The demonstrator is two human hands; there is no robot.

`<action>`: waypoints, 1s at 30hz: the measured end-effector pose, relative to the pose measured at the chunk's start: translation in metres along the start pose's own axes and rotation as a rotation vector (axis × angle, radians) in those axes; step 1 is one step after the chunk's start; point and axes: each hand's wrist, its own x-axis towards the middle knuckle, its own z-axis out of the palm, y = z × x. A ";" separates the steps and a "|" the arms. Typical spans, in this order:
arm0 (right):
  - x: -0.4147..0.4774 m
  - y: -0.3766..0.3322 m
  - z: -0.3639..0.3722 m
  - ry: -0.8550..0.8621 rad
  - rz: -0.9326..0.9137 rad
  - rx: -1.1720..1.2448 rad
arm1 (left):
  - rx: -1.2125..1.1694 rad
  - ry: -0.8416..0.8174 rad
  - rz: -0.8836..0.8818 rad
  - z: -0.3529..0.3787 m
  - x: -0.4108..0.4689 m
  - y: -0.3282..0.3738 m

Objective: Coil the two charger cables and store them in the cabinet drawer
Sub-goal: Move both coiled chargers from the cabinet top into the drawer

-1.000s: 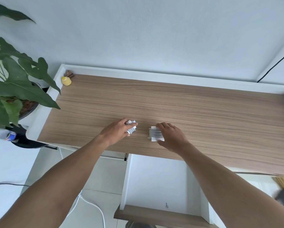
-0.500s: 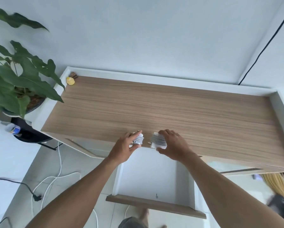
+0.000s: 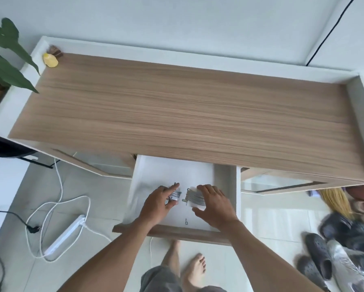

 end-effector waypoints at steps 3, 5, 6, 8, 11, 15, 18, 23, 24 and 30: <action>0.012 0.009 0.018 0.008 0.009 -0.014 | 0.032 0.018 0.040 0.014 0.015 -0.003; 0.019 0.016 0.029 0.018 0.018 -0.022 | 0.052 0.046 0.060 0.020 0.023 -0.009; 0.022 0.019 0.032 0.023 0.017 -0.028 | 0.068 0.061 0.071 0.021 0.025 -0.012; 0.027 0.024 0.040 0.031 0.010 -0.038 | 0.104 0.073 0.093 0.023 0.029 -0.018; 0.034 0.027 0.047 0.026 -0.009 -0.045 | 0.185 0.089 0.160 0.025 0.029 -0.023; 0.037 0.024 0.057 0.044 0.016 -0.001 | 0.256 0.110 0.182 0.028 0.029 -0.020; 0.037 0.021 0.061 0.042 0.051 0.029 | 0.294 0.102 0.165 0.027 0.032 -0.016; 0.037 0.020 0.061 -0.015 0.092 0.062 | 0.310 0.085 0.130 0.027 0.033 -0.017; 0.036 0.020 0.061 -0.026 0.094 0.067 | 0.315 0.082 0.130 0.026 0.033 -0.017; 0.029 0.023 0.055 -0.072 0.107 0.106 | 0.315 0.061 0.117 0.023 0.032 -0.015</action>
